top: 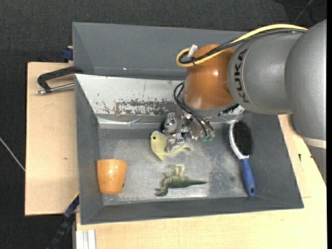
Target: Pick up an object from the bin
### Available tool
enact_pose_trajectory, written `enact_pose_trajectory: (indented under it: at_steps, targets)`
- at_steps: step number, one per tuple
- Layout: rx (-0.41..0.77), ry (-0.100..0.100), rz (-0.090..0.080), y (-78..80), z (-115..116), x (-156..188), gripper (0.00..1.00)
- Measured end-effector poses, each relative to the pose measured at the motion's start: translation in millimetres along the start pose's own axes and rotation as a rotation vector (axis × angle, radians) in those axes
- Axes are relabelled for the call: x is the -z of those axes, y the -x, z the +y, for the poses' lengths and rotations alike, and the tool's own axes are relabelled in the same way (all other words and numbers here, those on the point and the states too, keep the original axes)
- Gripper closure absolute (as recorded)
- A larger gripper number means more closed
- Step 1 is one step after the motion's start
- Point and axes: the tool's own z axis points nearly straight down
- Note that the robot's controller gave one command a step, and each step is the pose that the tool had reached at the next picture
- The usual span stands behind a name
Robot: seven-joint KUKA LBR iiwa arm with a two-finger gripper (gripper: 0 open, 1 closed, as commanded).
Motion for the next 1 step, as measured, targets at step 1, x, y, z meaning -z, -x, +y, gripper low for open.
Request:
enact_pose_trajectory:
  at_steps: [1]
  targets:
    - [0.03, 0.0, 0.001, 0.6, 1.2, 186.2, 1.0]
